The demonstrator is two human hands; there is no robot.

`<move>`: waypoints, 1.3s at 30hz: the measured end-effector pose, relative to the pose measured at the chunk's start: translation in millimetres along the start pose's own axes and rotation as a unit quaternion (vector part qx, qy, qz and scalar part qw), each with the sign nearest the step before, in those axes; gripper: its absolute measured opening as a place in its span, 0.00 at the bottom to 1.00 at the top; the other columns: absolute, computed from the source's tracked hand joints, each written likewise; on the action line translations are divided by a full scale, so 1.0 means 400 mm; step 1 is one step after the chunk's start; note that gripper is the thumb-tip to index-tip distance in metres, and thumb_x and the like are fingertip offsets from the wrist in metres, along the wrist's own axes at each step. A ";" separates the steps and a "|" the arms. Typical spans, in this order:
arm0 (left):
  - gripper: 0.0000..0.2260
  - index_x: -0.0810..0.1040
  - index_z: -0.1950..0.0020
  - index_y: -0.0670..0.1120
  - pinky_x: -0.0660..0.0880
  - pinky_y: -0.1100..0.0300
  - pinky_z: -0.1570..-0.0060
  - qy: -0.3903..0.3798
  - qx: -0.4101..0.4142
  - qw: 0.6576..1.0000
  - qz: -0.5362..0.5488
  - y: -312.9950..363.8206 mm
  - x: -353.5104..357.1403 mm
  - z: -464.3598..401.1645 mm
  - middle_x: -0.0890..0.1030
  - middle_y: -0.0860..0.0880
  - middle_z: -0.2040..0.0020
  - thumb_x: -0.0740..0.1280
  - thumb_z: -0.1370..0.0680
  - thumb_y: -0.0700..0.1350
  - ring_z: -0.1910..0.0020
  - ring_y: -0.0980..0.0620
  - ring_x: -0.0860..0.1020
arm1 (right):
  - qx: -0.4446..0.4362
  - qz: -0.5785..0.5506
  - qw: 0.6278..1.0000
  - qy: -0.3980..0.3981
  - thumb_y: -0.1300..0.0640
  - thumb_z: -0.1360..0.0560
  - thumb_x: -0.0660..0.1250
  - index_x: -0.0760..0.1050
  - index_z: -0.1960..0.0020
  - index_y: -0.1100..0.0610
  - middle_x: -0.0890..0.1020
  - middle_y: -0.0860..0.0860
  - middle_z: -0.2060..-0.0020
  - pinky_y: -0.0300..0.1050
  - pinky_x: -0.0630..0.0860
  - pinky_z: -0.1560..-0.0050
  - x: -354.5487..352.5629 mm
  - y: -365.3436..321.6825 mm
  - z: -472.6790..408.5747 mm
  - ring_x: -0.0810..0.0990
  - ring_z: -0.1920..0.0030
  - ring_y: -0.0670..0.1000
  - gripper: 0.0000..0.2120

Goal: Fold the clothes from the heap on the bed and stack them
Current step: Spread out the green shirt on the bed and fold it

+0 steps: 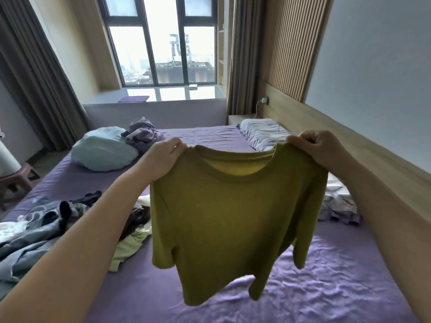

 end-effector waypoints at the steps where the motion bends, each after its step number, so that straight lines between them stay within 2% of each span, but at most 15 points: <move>1: 0.12 0.76 0.48 0.40 0.69 0.55 0.48 -0.020 -0.018 1.000 -0.002 -0.018 0.031 0.008 0.79 0.43 0.51 0.59 0.18 0.47 0.50 0.45 0.75 | 0.007 -0.007 1.000 -0.022 0.40 0.28 0.67 0.79 0.65 0.58 0.76 0.49 0.73 0.27 0.67 0.72 0.024 0.015 0.004 0.73 0.73 0.39 0.21; 5: 0.12 0.71 0.55 0.42 0.68 0.52 0.51 -0.073 -0.089 0.993 -0.017 -0.108 0.183 0.058 0.78 0.39 0.53 0.58 0.17 0.48 0.51 0.41 0.75 | 0.070 -0.033 0.988 -0.134 0.45 0.29 0.71 0.79 0.62 0.57 0.78 0.47 0.70 0.33 0.69 0.68 0.152 0.119 0.049 0.74 0.70 0.39 0.15; 7: 0.13 0.71 0.54 0.42 0.68 0.51 0.50 -0.100 -0.133 0.985 -0.040 -0.167 0.263 0.084 0.78 0.40 0.53 0.57 0.17 0.50 0.50 0.41 0.76 | 0.095 -0.029 0.978 -0.182 0.50 0.27 0.71 0.79 0.61 0.54 0.79 0.47 0.67 0.33 0.70 0.67 0.218 0.188 0.073 0.76 0.67 0.40 0.09; 10: 0.14 0.73 0.52 0.40 0.67 0.51 0.47 -0.131 -0.167 0.976 -0.052 -0.246 0.374 0.118 0.79 0.39 0.52 0.56 0.17 0.49 0.49 0.42 0.76 | 0.138 -0.011 0.959 -0.247 0.56 0.24 0.66 0.77 0.57 0.52 0.78 0.49 0.63 0.41 0.70 0.60 0.325 0.306 0.110 0.75 0.61 0.47 0.04; 14: 0.15 0.73 0.56 0.45 0.63 0.58 0.59 -0.205 -0.244 0.948 -0.005 -0.338 0.524 0.166 0.77 0.48 0.57 0.58 0.19 0.55 0.53 0.47 0.76 | 0.172 0.027 0.947 -0.271 0.56 0.21 0.62 0.71 0.52 0.50 0.77 0.47 0.62 0.39 0.68 0.58 0.449 0.460 0.169 0.75 0.60 0.47 0.02; 16: 0.17 0.77 0.53 0.47 0.67 0.63 0.63 -0.239 -0.285 0.928 0.023 -0.375 0.590 0.191 0.79 0.53 0.58 0.63 0.23 0.61 0.58 0.56 0.76 | 0.183 0.052 0.936 -0.295 0.54 0.20 0.60 0.69 0.51 0.49 0.77 0.48 0.60 0.46 0.69 0.54 0.505 0.533 0.192 0.76 0.56 0.51 0.01; 17: 0.16 0.78 0.52 0.49 0.68 0.67 0.63 -0.252 -0.293 0.922 0.028 -0.391 0.619 0.199 0.79 0.55 0.58 0.67 0.25 0.61 0.59 0.58 0.76 | 0.188 0.064 0.931 -0.306 0.54 0.20 0.59 0.68 0.50 0.49 0.77 0.48 0.59 0.48 0.69 0.54 0.529 0.566 0.197 0.76 0.55 0.52 0.01; 19: 0.13 0.78 0.50 0.49 0.67 0.72 0.65 -0.285 -0.293 0.913 0.010 -0.424 0.678 0.205 0.79 0.54 0.56 0.71 0.27 0.56 0.55 0.56 0.77 | 0.202 0.086 0.923 -0.317 0.53 0.20 0.59 0.69 0.48 0.51 0.77 0.49 0.57 0.47 0.68 0.56 0.567 0.630 0.192 0.76 0.53 0.53 0.03; 21: 0.10 0.79 0.47 0.47 0.67 0.68 0.61 -0.306 -0.292 0.906 -0.022 -0.456 0.732 0.199 0.80 0.51 0.51 0.70 0.25 0.51 0.51 0.53 0.77 | 0.218 0.097 0.916 -0.322 0.52 0.21 0.61 0.73 0.46 0.53 0.78 0.49 0.55 0.45 0.68 0.55 0.600 0.687 0.173 0.76 0.51 0.52 0.07; 23: 0.09 0.79 0.48 0.46 0.69 0.62 0.56 -0.302 -0.304 0.903 -0.042 -0.486 0.776 0.177 0.80 0.49 0.49 0.67 0.23 0.50 0.50 0.51 0.76 | 0.229 0.096 0.909 -0.335 0.51 0.22 0.64 0.76 0.46 0.54 0.80 0.50 0.53 0.43 0.69 0.54 0.640 0.737 0.147 0.78 0.50 0.51 0.09; 26: 0.07 0.78 0.50 0.47 0.72 0.56 0.53 -0.264 -0.336 0.903 -0.030 -0.531 0.827 0.134 0.80 0.49 0.53 0.66 0.22 0.49 0.52 0.50 0.77 | 0.235 0.070 0.909 -0.337 0.53 0.22 0.64 0.77 0.47 0.56 0.82 0.51 0.52 0.43 0.68 0.55 0.710 0.796 0.104 0.78 0.48 0.53 0.08; 29: 0.06 0.80 0.51 0.48 0.72 0.55 0.55 -0.246 -0.342 0.907 -0.015 -0.583 0.880 0.081 0.81 0.50 0.55 0.65 0.21 0.49 0.54 0.50 0.77 | 0.255 0.046 0.921 -0.290 0.56 0.21 0.63 0.77 0.45 0.58 0.82 0.54 0.50 0.43 0.65 0.55 0.775 0.853 0.058 0.78 0.46 0.55 0.08; 32: 0.07 0.80 0.47 0.48 0.68 0.58 0.57 -0.231 -0.339 0.912 -0.026 -0.637 0.923 0.023 0.81 0.49 0.52 0.64 0.20 0.47 0.52 0.50 0.77 | 0.267 0.033 0.922 -0.276 0.57 0.22 0.63 0.77 0.44 0.57 0.82 0.54 0.48 0.43 0.66 0.54 0.842 0.901 0.019 0.77 0.44 0.54 0.08; 36: 0.10 0.80 0.42 0.48 0.72 0.53 0.47 -0.163 -0.370 0.914 -0.035 -0.718 0.954 -0.055 0.82 0.49 0.47 0.62 0.19 0.46 0.45 0.47 0.77 | 0.280 -0.006 0.932 -0.232 0.58 0.21 0.62 0.77 0.45 0.57 0.81 0.51 0.52 0.41 0.66 0.55 0.906 0.951 -0.053 0.78 0.46 0.53 0.08; 39: 0.11 0.78 0.39 0.50 0.72 0.49 0.42 -0.134 -0.410 0.901 -0.057 -0.781 0.997 -0.084 0.80 0.48 0.42 0.59 0.19 0.45 0.41 0.45 0.75 | 0.290 -0.027 0.925 -0.243 0.58 0.21 0.60 0.74 0.37 0.56 0.80 0.52 0.44 0.39 0.67 0.50 0.960 0.992 -0.076 0.76 0.42 0.51 0.13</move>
Point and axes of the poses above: each hand's wrist, its own z-axis away from the middle knuckle, its own x-axis out of the palm, y = z × x, the point moved 7 cm from there along -z, towards the middle knuckle
